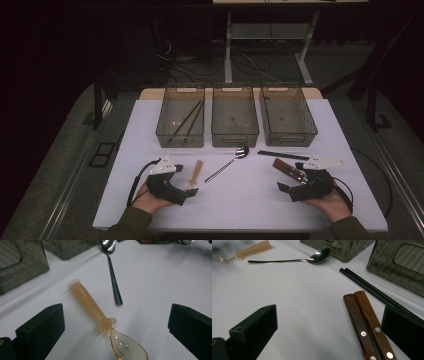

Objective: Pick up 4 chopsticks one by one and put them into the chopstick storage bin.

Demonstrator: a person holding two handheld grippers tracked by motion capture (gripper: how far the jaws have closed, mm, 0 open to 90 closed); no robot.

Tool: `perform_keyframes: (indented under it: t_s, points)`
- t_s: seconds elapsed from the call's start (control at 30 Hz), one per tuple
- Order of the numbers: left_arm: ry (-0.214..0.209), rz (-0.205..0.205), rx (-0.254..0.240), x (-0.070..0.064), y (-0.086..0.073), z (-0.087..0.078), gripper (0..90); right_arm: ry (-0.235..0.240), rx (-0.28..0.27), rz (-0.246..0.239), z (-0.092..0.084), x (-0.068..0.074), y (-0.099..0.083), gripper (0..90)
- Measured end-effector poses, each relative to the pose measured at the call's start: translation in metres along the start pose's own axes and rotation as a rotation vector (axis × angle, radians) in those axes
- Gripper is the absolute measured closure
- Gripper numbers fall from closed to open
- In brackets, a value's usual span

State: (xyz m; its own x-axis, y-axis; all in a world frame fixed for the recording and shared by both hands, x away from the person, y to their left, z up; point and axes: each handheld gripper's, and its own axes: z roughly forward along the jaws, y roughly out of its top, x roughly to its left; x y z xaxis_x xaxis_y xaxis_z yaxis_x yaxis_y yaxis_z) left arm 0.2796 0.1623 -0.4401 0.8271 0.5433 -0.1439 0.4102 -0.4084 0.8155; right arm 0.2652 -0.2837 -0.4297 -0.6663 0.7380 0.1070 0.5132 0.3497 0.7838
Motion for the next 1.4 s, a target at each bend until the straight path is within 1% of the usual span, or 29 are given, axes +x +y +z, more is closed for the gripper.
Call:
perform_keyframes:
  t_s: [0.07, 0.1, 0.17, 0.23, 0.27, 0.33, 0.37, 0.4, 0.43, 0.53, 0.67, 0.7, 0.73, 0.83, 0.9, 1.07, 1.2, 1.27, 1.33, 1.4]
  points:
    - [0.0, 0.002, -0.005, -0.001, 0.001, -0.001, 0.3, 0.008, 0.009, -0.003, -0.002, -0.002, 0.001, 0.6]
    - [0.003, 0.007, -0.003, -0.001, 0.001, -0.001, 0.4, 0.012, 0.02, 0.003, -0.003, -0.003, 0.002, 4.5]
    - [0.003, 0.01, -0.007, -0.001, 0.001, -0.001, 1.3, 0.009, 0.03, 0.006, -0.004, -0.007, 0.003, 6.8]
    - [-0.006, 0.009, -0.01, -0.002, 0.002, -0.002, 2.3, 0.011, 0.055, 0.014, -0.005, -0.01, 0.004, 12.4]
    - [-0.006, 0.01, -0.011, -0.002, 0.002, -0.002, 2.5, 0.007, 0.054, 0.006, -0.006, -0.011, 0.005, 14.3]
    - [-0.008, 0.009, -0.006, -0.002, 0.002, -0.002, 2.5, 0.001, 0.053, 0.013, -0.009, -0.014, 0.006, 16.5]
    - [-0.01, 0.009, -0.006, -0.003, 0.002, -0.001, 2.5, -0.007, 0.054, 0.006, -0.01, -0.016, 0.006, 19.3]
    - [-0.01, 0.01, -0.005, -0.003, 0.002, -0.001, 2.5, -0.009, 0.053, 0.008, -0.012, -0.017, 0.007, 21.9]
    - [-0.01, 0.01, -0.004, -0.003, 0.002, -0.001, 2.5, -0.011, 0.049, 0.02, -0.014, -0.019, 0.007, 23.5]
    - [-0.014, 0.006, -0.005, -0.003, 0.002, -0.001, 2.5, -0.034, 0.04, 0.038, -0.02, -0.03, 0.007, 32.2]
    - [-0.016, 0.014, -0.006, -0.004, 0.003, -0.001, 2.5, -0.061, 0.023, 0.091, -0.029, -0.048, 0.005, 44.0]
    - [-0.017, 0.015, -0.005, -0.005, 0.003, -0.001, 2.5, -0.072, 0.022, 0.097, -0.031, -0.053, 0.005, 46.4]
    - [-0.016, 0.014, -0.005, -0.005, 0.003, -0.001, 2.5, -0.08, 0.022, 0.112, -0.033, -0.056, 0.004, 48.6]
    - [-0.016, 0.013, -0.005, -0.004, 0.003, -0.001, 2.5, -0.098, 0.027, 0.132, -0.037, -0.067, 0.003, 56.2]
    - [-0.016, 0.014, -0.006, -0.005, 0.003, -0.001, 2.5, -0.108, 0.027, 0.149, -0.038, -0.073, 0.002, 62.7]
    - [-0.017, 0.018, -0.006, -0.005, 0.003, -0.002, 2.5, -0.145, 0.047, 0.159, -0.038, -0.089, 0.002, 76.1]
    - [-0.025, 0.019, -0.009, -0.006, 0.003, -0.002, 2.9, -0.17, 0.063, 0.176, -0.037, -0.102, 0.003, 85.0]
    - [-0.025, 0.024, -0.008, -0.006, 0.003, -0.002, 2.9, -0.198, 0.077, 0.185, -0.036, -0.109, 0.003, 89.1]
    - [-0.022, 0.024, -0.009, -0.006, 0.003, -0.002, 2.8, -0.208, 0.081, 0.198, -0.034, -0.114, 0.002, 89.4]
    - [-0.02, 0.023, -0.01, -0.006, 0.003, -0.003, 2.8, -0.233, 0.1, 0.208, -0.032, -0.12, 0.001, 89.5]
